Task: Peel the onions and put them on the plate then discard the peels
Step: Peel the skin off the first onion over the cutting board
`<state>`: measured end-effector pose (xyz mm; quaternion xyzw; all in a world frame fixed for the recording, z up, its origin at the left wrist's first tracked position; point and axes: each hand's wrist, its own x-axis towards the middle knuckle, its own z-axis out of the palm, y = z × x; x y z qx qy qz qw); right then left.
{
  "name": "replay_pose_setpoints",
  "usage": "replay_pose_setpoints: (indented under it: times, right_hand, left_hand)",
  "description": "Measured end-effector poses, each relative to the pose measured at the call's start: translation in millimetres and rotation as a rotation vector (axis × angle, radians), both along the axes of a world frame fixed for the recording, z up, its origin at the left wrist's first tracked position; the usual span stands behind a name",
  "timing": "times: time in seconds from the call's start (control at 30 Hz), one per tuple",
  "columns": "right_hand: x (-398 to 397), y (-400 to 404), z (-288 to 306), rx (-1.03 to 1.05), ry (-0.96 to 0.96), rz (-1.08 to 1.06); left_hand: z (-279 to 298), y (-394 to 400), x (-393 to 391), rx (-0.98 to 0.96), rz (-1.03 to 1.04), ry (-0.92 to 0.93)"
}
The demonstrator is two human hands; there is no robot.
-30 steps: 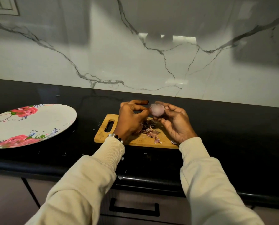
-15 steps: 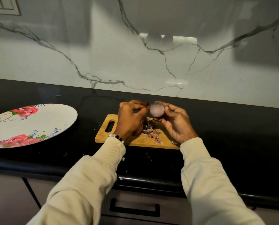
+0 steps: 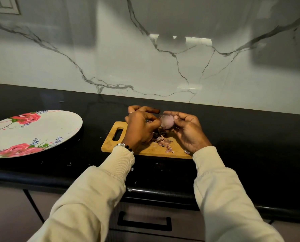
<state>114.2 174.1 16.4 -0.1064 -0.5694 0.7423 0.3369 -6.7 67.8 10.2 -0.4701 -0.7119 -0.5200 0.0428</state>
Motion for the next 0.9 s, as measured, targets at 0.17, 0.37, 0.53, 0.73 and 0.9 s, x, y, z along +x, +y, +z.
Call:
replay_pose_setpoints:
  times: [0.17,0.37,0.53,0.73,0.9]
  right_hand:
    - [-0.2,0.1,-0.7,-0.001,-0.014,0.002]
    - [0.0,-1.4,1.5,-0.039,0.018,-0.016]
    - [0.8,0.6,1.8,-0.062,0.025,-0.032]
    - [1.4,-2.0,2.4,-0.045,0.005,-0.029]
    - [-0.1,-2.3,1.8,-0.058,0.033,-0.011]
  left_hand:
    - [0.4,-1.8,1.3,-0.007,-0.009,0.018]
    - [1.1,-0.1,-0.4,0.055,-0.001,-0.022]
    - [0.6,2.2,0.0,0.048,-0.036,-0.016]
    - [-0.1,0.5,-0.4,0.012,-0.011,-0.008]
    - [-0.8,1.8,1.9,0.055,0.049,0.026]
